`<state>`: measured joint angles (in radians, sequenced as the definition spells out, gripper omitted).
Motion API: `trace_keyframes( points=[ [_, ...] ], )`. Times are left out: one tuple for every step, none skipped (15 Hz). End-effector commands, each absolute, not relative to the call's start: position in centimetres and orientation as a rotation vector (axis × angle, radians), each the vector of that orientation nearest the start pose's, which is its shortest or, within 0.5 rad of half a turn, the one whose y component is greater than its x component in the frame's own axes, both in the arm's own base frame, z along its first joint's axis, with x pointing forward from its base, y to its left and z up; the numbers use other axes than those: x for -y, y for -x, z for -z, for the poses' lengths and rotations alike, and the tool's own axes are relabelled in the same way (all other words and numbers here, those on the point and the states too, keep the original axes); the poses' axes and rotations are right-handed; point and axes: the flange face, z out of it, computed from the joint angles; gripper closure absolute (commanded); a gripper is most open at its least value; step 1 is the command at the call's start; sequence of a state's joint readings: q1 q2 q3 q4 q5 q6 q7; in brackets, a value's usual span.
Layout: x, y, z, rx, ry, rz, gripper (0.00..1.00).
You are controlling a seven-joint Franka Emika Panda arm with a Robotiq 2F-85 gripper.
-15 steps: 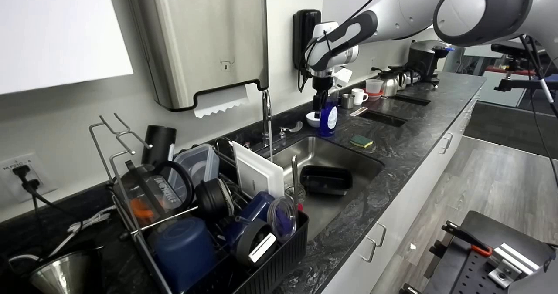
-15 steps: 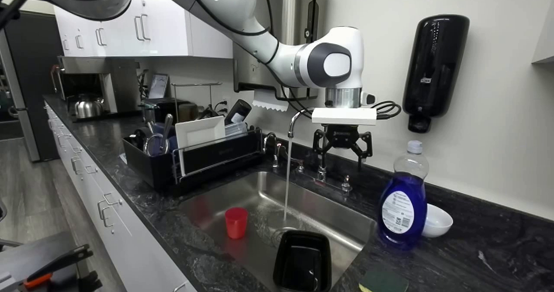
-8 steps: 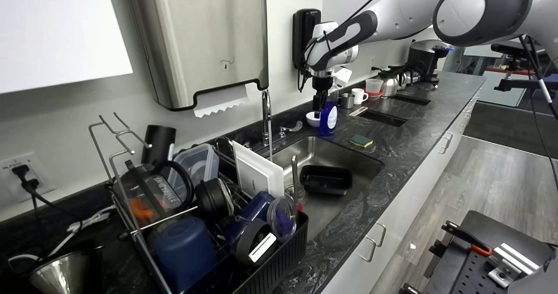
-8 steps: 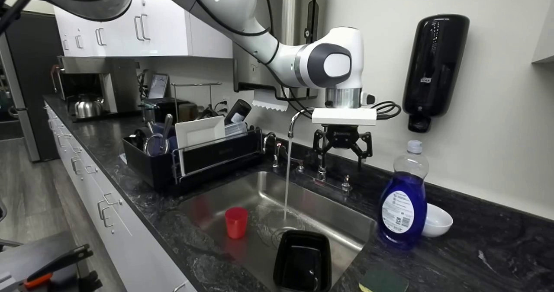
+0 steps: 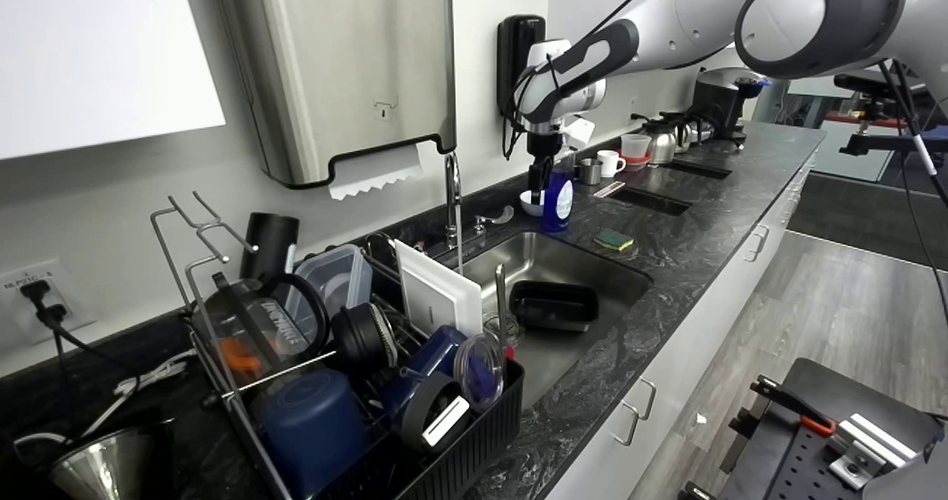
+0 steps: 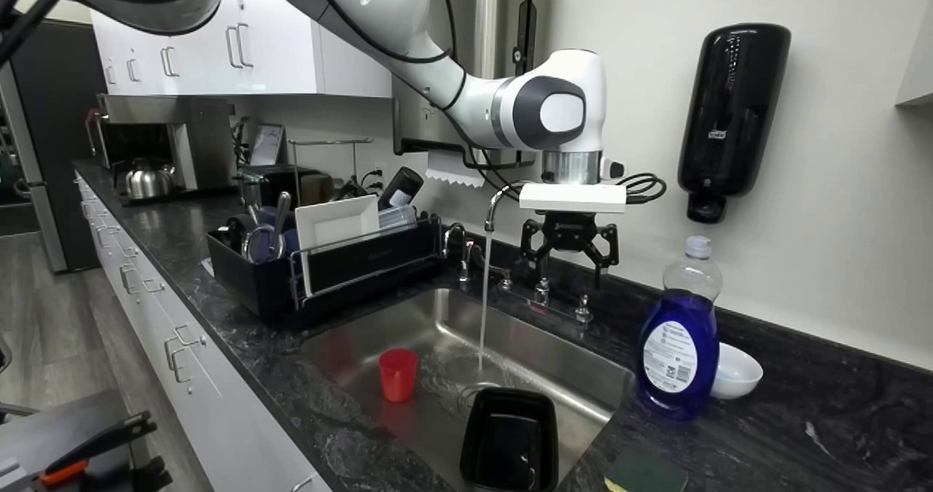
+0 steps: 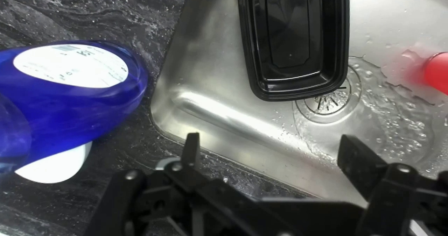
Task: Open the tap and close it
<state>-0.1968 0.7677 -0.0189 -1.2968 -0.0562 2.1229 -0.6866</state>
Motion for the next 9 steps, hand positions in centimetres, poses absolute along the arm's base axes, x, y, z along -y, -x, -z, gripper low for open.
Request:
trace_keyframes(
  points=[
    [14.5,-72.7,-29.1,0.856,3.106,0.020,0.00],
    [14.2,-72.7,-29.1,0.867,3.098,0.024,0.00],
    [13.9,-72.8,-29.0,0.870,3.093,0.025,0.00],
    [13.8,-72.7,-29.0,0.880,3.084,0.023,0.00],
    [13.8,-72.7,-29.0,0.888,3.075,0.020,0.00],
    [14.0,-72.5,-28.9,0.897,3.063,0.017,0.00],
    [14.2,-72.4,-28.9,0.901,3.057,0.013,0.00],
    [14.5,-72.2,-28.8,0.909,3.054,0.014,0.00],
    [14.8,-71.9,-28.7,0.915,3.050,0.010,0.00]
  ],
)
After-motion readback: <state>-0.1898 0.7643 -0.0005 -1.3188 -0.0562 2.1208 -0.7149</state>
